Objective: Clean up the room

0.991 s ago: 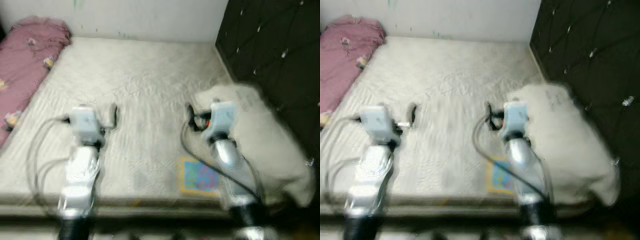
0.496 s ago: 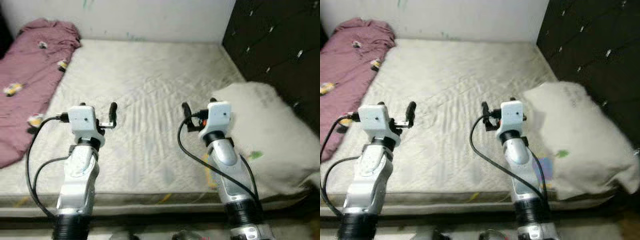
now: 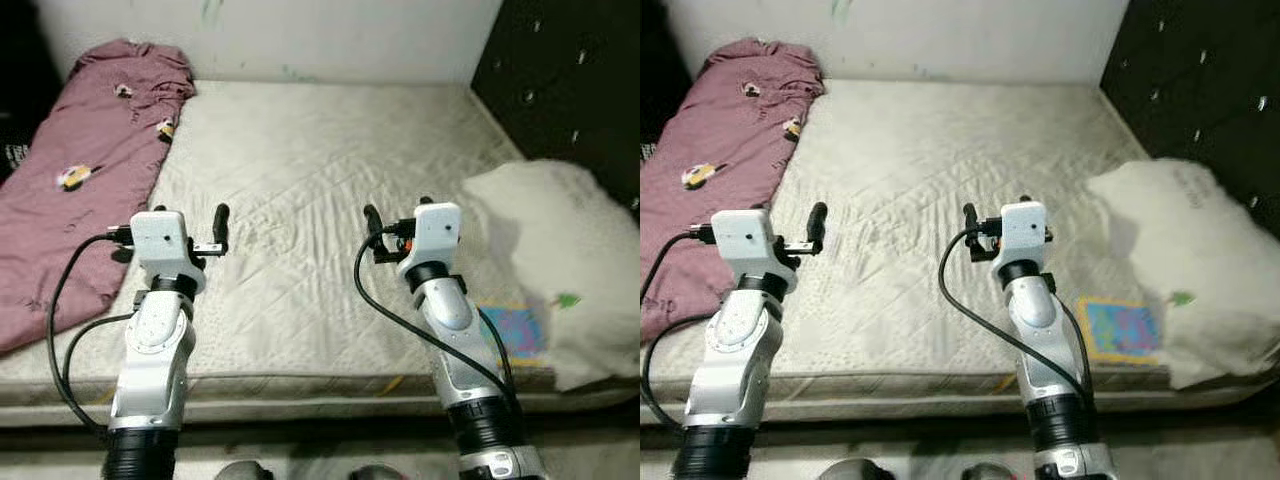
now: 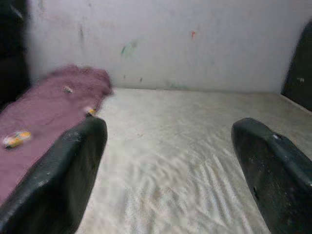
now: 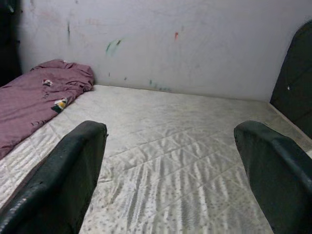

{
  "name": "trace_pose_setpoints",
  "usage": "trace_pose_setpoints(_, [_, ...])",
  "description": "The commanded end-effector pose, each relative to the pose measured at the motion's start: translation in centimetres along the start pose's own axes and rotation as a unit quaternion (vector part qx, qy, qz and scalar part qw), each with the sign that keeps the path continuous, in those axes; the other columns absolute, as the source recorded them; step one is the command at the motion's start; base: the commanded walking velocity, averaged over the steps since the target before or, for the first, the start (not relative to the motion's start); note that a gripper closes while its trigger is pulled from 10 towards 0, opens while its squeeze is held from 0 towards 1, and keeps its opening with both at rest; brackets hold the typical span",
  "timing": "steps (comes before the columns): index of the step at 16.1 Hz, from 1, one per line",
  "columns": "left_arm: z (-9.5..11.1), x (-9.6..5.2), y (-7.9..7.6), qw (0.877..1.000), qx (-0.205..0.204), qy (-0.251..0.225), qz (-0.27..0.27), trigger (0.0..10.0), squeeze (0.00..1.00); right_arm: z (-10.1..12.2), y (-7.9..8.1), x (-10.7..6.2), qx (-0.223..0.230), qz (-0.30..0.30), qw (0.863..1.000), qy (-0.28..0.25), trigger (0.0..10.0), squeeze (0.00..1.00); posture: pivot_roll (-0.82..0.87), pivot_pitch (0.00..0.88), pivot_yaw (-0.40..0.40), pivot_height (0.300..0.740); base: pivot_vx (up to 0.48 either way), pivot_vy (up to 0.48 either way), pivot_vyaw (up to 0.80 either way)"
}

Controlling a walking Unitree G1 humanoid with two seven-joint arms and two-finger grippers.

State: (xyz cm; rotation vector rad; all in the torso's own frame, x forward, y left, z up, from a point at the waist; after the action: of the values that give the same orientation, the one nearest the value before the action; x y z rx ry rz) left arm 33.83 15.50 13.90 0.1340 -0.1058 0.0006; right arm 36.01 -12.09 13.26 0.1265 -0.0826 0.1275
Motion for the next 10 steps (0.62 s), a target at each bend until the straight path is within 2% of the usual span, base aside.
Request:
trace_pose_setpoints(1, [0.19, 0.03, 0.20, 1.000, 0.003, -0.002, -0.001, 10.0, 0.00, 0.36, -0.27, 0.15, 0.000, -0.005, 1.000, -0.005, 10.0, 0.00, 0.01, 0.000, -0.021, 0.740, 0.000, 0.480, 0.00])
trace_pose_setpoints(10, [0.28, 0.11, 0.10, 1.000, -0.001, -0.003, -0.003, 10.0, 0.00, 0.08, -0.36, 0.29, -0.004, -0.007, 1.000, 0.002, 10.0, 0.00, 0.01, 0.000, -0.021, 0.740, 0.000, 0.480, 0.00])
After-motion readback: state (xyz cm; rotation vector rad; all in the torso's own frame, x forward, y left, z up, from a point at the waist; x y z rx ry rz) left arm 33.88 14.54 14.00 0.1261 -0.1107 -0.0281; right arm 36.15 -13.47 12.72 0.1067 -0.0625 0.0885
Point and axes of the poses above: a point about 5 cm out from each wrist's last joint towards the gripper, its own x axis pointing out of the wrist towards the gripper, its own z axis along the axis of the wrist's last joint, y = z × x, the point moved 5 cm from there along x, pointing out of the wrist towards the gripper, and after that the axes turned 10 degrees about x, right-handed, at the moved point
